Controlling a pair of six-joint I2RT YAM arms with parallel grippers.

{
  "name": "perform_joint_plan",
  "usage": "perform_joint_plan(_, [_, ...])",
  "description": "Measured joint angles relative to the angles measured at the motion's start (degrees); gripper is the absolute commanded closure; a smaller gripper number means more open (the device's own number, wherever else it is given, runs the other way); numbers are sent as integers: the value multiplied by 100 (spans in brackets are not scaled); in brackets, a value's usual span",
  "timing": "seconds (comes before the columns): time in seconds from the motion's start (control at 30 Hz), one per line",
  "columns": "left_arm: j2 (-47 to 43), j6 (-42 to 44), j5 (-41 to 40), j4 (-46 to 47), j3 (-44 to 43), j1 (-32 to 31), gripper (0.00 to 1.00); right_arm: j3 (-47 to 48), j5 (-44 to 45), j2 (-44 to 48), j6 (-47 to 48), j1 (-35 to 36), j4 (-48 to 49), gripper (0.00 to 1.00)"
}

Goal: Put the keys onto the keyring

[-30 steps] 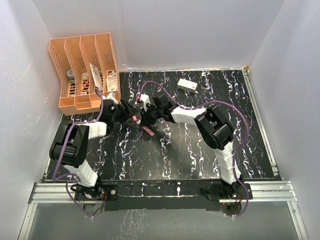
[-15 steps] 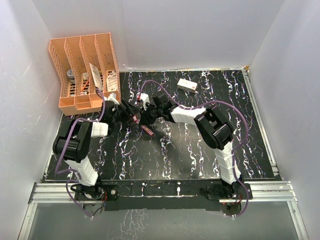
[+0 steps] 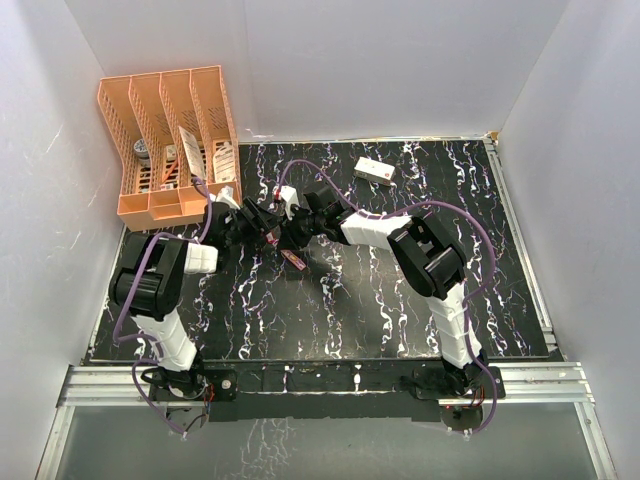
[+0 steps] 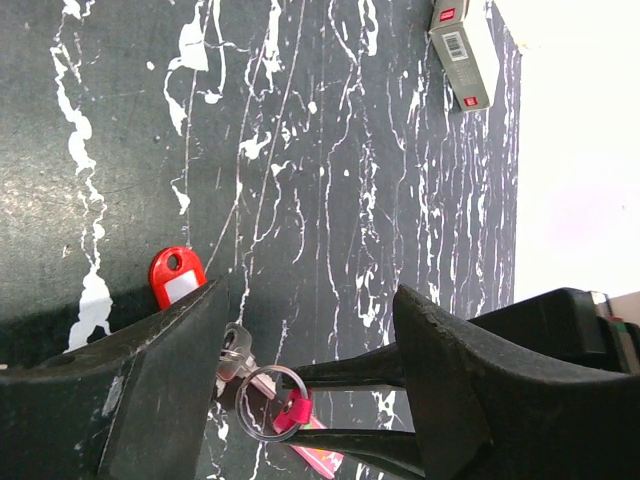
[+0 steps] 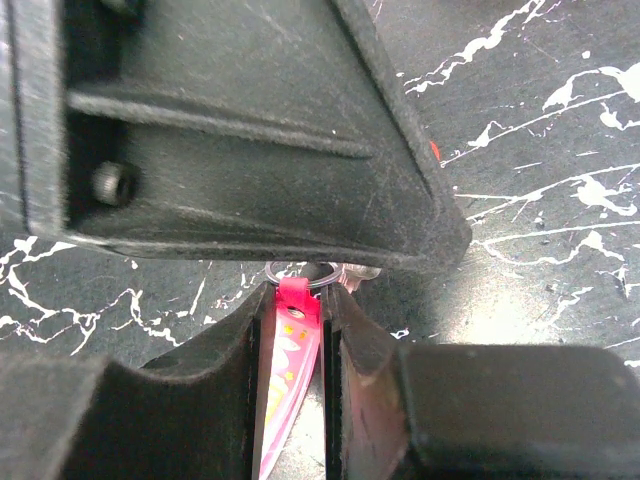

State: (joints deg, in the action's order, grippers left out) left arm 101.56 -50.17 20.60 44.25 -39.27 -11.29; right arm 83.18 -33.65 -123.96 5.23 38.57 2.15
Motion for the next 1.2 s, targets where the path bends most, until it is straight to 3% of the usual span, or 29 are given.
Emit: perform_joint_plan(1.2, [227,-17,22,-118,-13,4,32,181,4,-227,-85,7,44,94])
